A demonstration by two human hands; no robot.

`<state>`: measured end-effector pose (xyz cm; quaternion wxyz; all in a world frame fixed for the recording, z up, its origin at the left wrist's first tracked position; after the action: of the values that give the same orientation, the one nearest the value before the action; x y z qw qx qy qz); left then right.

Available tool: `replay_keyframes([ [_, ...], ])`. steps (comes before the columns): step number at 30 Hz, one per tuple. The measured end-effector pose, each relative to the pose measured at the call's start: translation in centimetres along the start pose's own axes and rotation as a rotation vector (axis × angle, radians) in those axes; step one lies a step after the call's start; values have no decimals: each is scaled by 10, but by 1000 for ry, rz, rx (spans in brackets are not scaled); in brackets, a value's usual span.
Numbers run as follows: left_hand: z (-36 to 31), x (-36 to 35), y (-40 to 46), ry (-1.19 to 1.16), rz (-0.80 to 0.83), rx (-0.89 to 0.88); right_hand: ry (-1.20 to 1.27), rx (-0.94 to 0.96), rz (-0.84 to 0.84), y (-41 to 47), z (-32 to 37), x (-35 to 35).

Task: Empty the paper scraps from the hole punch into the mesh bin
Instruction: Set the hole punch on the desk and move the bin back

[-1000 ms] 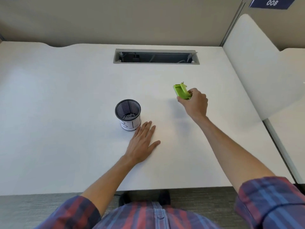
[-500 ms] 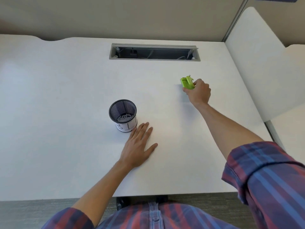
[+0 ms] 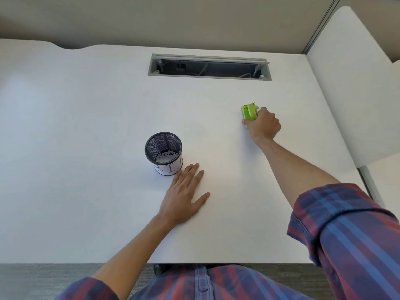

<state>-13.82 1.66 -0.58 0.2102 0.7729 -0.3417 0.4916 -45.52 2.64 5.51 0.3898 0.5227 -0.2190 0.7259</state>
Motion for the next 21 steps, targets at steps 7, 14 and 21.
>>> replay_keyframes([
  [7, -1, 3, 0, -24, -1, -5, 9, -4, -20, -5, -2, 2],
  [14, 10, 20, -8, -176, -145, 62, 122, 284, -154, -52, 25, 3],
  [21, 61, 62, -33, -230, -425, 455, 71, 418, 40, -124, 22, -39],
])
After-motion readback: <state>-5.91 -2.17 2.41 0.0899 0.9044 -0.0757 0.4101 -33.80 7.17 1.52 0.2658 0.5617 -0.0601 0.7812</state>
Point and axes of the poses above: each hand's wrist, its own y-axis towards the middle knuckle, its own x-axis out of the back of the hand, z = x × y, the point moved 9 cm from there along y, towards the middle knuckle, and after that the axes turned 14 degrees about x, right-handed, at the moved point
